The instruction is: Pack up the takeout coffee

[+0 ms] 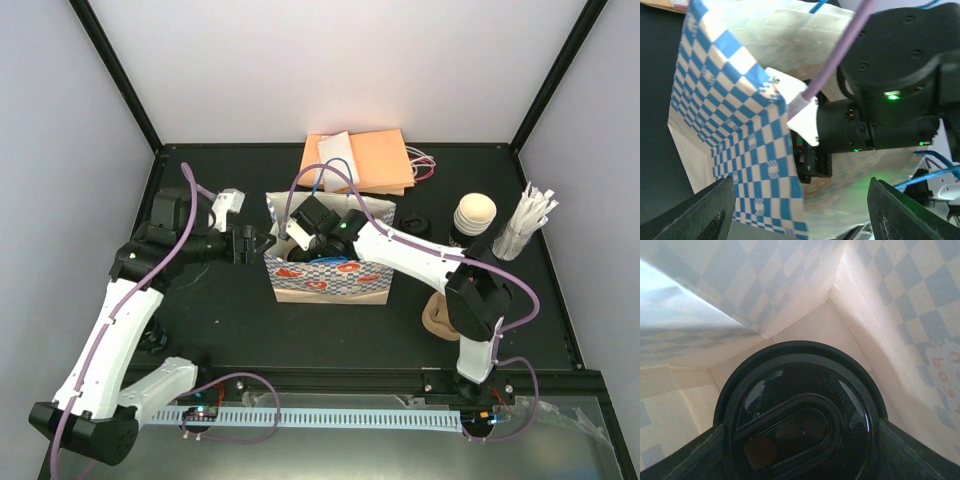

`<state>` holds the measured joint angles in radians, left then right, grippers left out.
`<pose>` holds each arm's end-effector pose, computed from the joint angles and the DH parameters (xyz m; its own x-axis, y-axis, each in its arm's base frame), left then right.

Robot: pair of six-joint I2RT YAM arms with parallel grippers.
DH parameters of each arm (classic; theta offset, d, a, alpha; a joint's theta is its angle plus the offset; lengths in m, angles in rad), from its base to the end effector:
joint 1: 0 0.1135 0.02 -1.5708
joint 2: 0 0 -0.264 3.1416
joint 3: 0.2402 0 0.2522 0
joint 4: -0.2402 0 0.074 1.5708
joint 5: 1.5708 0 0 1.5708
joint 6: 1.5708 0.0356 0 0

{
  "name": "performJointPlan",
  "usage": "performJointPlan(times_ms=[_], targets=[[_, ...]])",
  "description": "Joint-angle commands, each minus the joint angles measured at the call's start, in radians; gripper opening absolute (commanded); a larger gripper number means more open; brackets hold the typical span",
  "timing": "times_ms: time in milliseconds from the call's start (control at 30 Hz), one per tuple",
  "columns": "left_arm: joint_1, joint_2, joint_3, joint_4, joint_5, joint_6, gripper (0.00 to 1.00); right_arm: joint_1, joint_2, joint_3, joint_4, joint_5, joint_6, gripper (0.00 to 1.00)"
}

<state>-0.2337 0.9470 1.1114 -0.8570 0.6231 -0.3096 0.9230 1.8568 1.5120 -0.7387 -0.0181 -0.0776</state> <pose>0.1672 -0.0612 0.3613 -0.7821 -0.0682 -0.6195 0.4060 0.6984 -0.5894 0.2388 0.3167 0.2436 -0.4694 -0.7487 -0.4681 -0.8413 0.5402 -0.0204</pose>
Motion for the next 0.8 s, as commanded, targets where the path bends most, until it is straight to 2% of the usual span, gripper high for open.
performJointPlan(times_ms=[0, 100, 200, 333, 367, 767], targets=[[-0.056, -0.005, 0.096, -0.091, -0.093, 0.014, 0.75, -0.009, 0.094, -0.078, -0.172, 0.027, 0.025, 0.52], [-0.07, -0.006, 0.112, -0.11, -0.109, 0.017, 0.75, -0.01, 0.078, -0.078, -0.171, 0.031, 0.028, 0.53], [-0.077, -0.008, 0.111, -0.116, -0.119, 0.017, 0.75, -0.01, 0.075, -0.076, -0.171, 0.04, 0.03, 0.58], [-0.078, -0.008, 0.108, -0.13, -0.131, 0.021, 0.75, -0.011, 0.064, -0.054, -0.188, 0.055, 0.035, 0.95], [-0.078, -0.006, 0.114, -0.137, -0.135, 0.022, 0.75, -0.01, 0.058, -0.041, -0.197, 0.066, 0.039, 0.99], [-0.093, 0.012, 0.153, -0.186, -0.144, 0.03, 0.75, -0.01, -0.015, 0.079, -0.278, 0.112, 0.045, 1.0]])
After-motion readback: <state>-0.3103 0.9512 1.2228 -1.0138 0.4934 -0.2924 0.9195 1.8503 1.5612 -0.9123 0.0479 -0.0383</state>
